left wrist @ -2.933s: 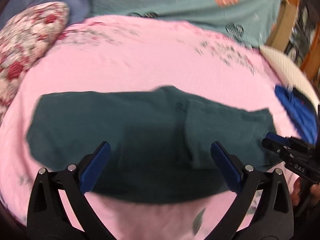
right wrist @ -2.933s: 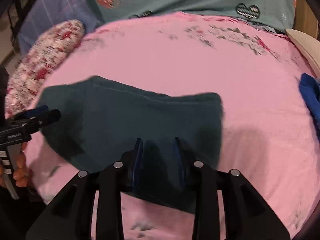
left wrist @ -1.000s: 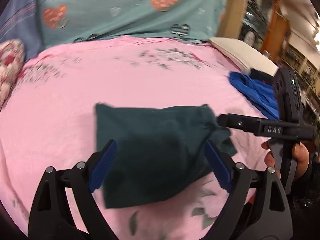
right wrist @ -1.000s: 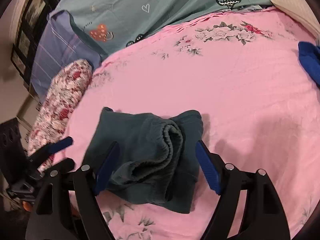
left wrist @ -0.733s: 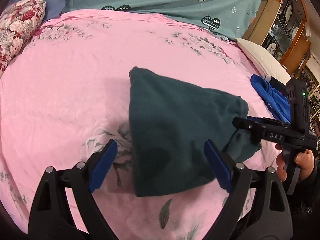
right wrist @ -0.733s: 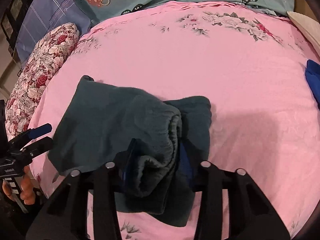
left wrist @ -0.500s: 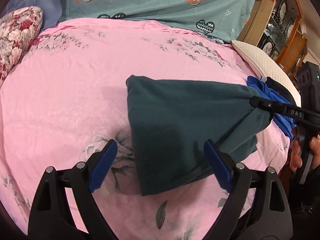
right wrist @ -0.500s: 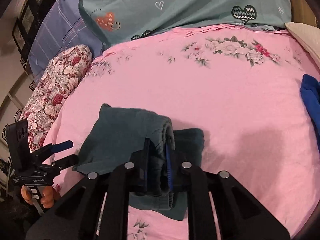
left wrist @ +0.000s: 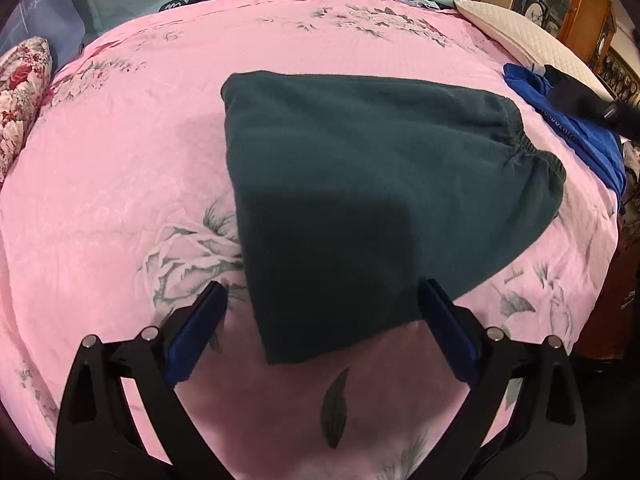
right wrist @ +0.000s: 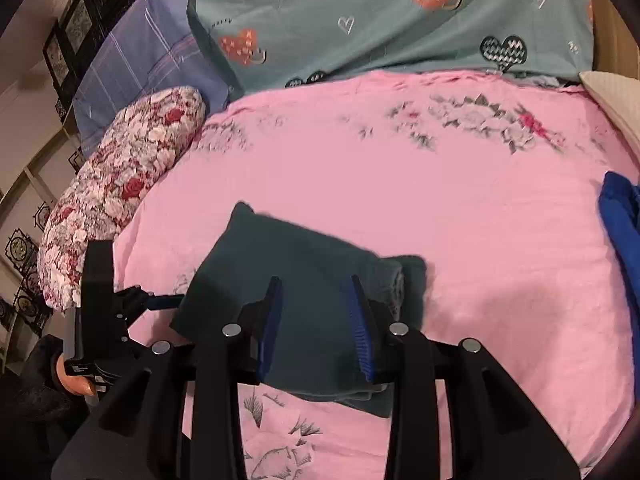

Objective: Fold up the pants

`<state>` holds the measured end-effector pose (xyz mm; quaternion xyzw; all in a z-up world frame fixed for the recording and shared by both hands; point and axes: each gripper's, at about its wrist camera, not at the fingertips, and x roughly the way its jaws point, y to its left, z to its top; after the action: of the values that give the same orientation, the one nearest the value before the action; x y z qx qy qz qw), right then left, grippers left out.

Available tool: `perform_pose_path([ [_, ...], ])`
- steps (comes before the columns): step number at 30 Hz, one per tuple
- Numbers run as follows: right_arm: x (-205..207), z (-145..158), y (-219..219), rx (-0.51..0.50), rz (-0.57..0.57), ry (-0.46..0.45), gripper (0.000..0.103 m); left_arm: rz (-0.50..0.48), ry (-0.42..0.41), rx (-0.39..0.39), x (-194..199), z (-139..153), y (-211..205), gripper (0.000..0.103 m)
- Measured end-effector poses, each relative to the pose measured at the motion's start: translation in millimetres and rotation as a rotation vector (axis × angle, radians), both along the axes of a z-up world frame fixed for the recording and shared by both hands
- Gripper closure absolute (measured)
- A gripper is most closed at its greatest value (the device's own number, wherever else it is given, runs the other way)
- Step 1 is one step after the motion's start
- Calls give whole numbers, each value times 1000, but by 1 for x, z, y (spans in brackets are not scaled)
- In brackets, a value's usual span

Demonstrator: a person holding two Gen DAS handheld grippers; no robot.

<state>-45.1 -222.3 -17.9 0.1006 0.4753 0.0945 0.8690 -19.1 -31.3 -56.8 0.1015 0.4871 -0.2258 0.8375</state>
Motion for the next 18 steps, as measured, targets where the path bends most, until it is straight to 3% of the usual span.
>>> perform_pose_path([
  [1,7,-24,-1,-15,-19,93,69,6,-14,6,-2,2,0,5],
  [3,2,-32,-4,-12,-14,63,70,5,-40,19,-8,6,2,5],
  [8,0,9,-1,41,7,-58,67,2,-145,-44,-11,42,2,5],
  [10,16,17,2,53,-3,-77,67,-11,-146,-66,-4,47,-12,5],
  [12,39,4,-2,24,-57,-31,67,-25,-119,-38,9,33,-30,5],
  [14,62,-33,-11,53,-106,88,67,-8,-67,24,23,8,-41,3],
  [17,58,-30,-4,32,-71,73,70,-18,-73,18,26,4,-41,2],
  [18,50,-19,-4,69,-48,40,65,-28,-73,-4,25,9,-38,2],
])
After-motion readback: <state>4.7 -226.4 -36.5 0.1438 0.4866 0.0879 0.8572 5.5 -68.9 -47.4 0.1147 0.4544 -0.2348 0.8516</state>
